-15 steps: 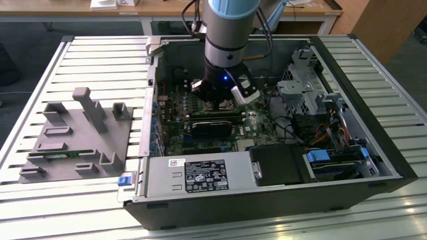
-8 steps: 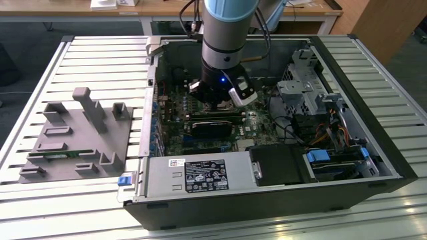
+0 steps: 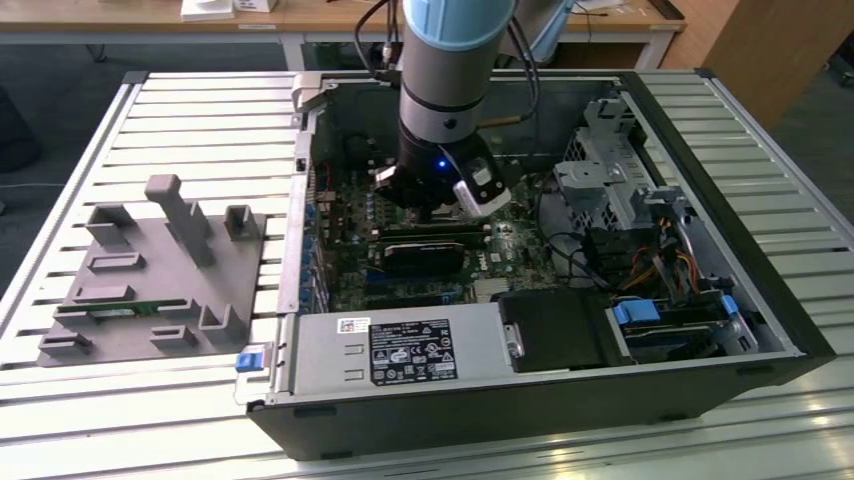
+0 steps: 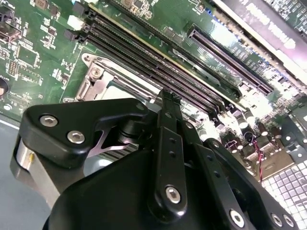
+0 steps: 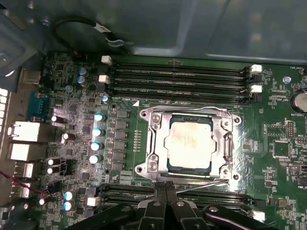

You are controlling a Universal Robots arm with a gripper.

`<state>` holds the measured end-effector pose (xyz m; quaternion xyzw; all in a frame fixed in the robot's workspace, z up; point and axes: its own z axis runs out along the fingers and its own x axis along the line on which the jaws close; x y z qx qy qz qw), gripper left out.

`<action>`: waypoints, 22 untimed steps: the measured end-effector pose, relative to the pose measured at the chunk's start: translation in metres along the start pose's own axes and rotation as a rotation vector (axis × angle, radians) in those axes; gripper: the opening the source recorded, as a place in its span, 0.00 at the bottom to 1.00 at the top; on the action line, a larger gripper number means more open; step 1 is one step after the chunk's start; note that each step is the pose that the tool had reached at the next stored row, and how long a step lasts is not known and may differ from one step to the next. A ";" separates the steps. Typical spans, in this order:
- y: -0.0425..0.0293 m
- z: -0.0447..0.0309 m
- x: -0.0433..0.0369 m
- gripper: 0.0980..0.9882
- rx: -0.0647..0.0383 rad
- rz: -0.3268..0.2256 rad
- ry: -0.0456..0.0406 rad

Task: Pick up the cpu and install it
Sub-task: 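Install the second cpu locking lever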

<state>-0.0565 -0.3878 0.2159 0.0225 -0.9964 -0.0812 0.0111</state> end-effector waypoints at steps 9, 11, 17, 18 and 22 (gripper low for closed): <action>-0.0069 -0.0001 0.0093 0.01 -0.026 -0.001 -0.0012; -0.0072 0.0019 0.0106 0.01 -0.031 -0.001 -0.0014; -0.0080 0.0073 0.0138 0.01 -0.050 -0.001 -0.0021; -0.0081 0.0080 0.0141 0.01 -0.056 -0.002 -0.0025; -0.0085 0.0103 0.0157 0.01 -0.071 -0.002 -0.0036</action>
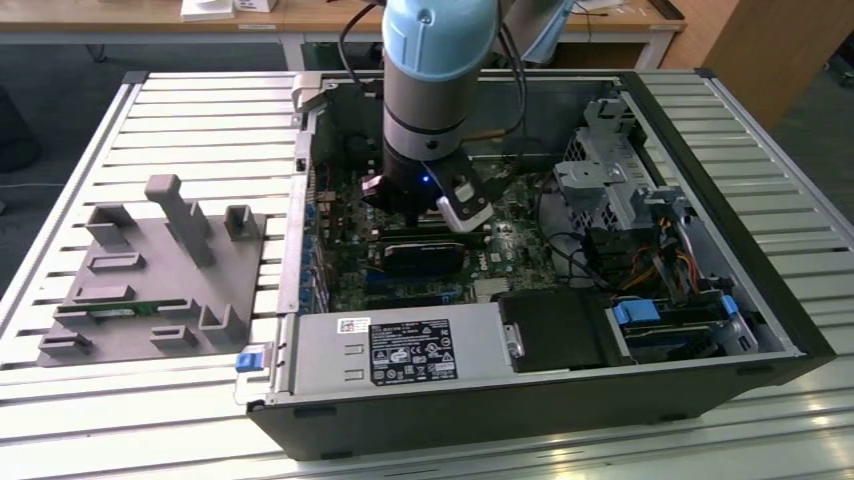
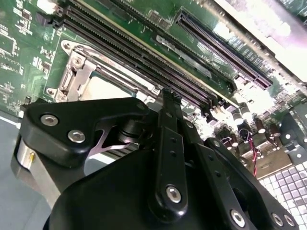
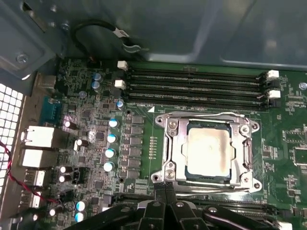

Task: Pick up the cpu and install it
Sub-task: 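Install the second cpu locking lever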

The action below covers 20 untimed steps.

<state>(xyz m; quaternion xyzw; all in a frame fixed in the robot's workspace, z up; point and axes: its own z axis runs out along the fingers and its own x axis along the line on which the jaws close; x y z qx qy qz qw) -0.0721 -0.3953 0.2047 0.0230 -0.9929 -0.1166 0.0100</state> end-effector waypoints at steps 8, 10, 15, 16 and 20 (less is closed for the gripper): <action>-0.0022 0.0058 0.0008 0.01 -0.026 -0.001 -0.0012; -0.0033 0.0070 0.0010 0.01 -0.035 -0.001 -0.0016; -0.0058 0.0096 0.0018 0.01 -0.060 -0.001 -0.0028; -0.0059 0.0102 0.0018 0.01 -0.064 -0.002 -0.0029; -0.0062 0.0120 0.0048 0.01 -0.079 -0.002 -0.0039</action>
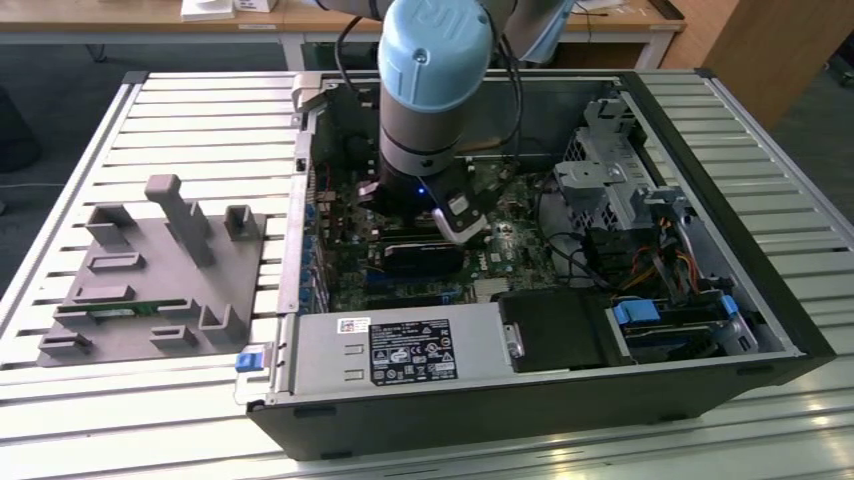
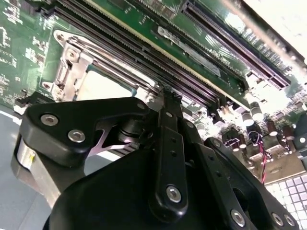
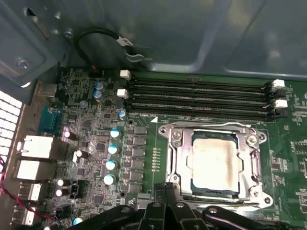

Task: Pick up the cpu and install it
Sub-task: 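Install the second cpu locking lever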

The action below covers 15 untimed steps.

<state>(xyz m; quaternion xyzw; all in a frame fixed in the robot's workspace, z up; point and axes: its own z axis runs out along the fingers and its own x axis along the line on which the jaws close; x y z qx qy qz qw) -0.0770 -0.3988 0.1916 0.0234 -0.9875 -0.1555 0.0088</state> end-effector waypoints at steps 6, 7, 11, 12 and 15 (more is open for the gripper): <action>-0.0008 0.0031 0.0042 0.01 -0.018 -0.001 -0.0014; -0.0007 0.0033 0.0041 0.01 -0.019 -0.001 -0.0017; -0.0006 0.0023 0.0043 0.01 -0.018 -0.001 -0.0014; -0.0001 0.0009 0.0043 0.01 -0.019 -0.001 -0.0016; 0.0022 -0.0061 0.0043 0.01 -0.020 -0.001 -0.0032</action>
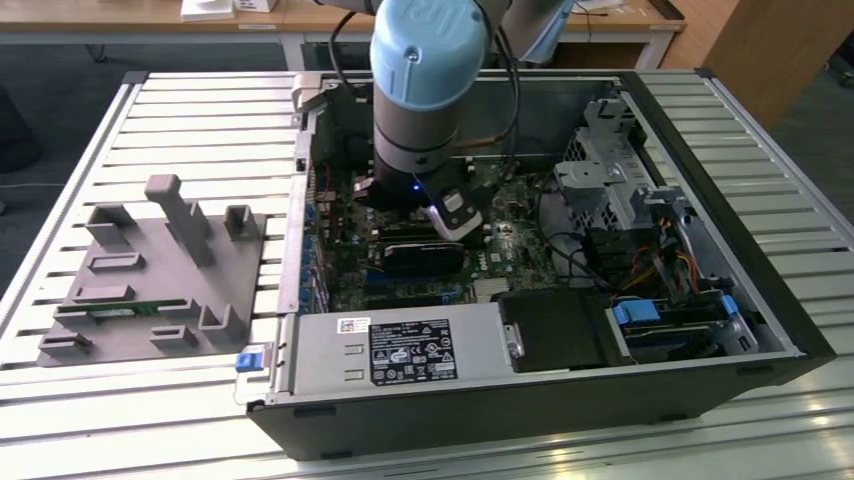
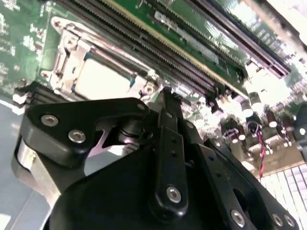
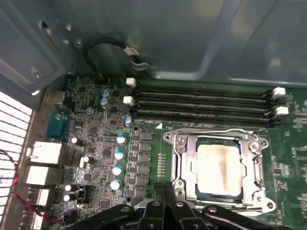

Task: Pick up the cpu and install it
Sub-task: 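Install the second cpu locking lever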

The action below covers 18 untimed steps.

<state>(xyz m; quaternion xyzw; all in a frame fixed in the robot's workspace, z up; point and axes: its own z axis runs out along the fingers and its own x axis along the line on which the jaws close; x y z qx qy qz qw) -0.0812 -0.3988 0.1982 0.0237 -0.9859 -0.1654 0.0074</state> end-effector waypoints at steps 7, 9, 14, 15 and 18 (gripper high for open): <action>0.0045 -0.0124 0.0001 0.01 0.000 0.001 -0.0039; 0.0066 -0.0185 0.0001 0.01 0.000 0.002 -0.0043; 0.0126 -0.0348 0.0002 0.01 -0.001 0.002 -0.0043; 0.0137 -0.0380 0.0002 0.01 -0.002 0.002 -0.0043; 0.0150 -0.0414 0.0003 0.01 -0.002 0.002 -0.0044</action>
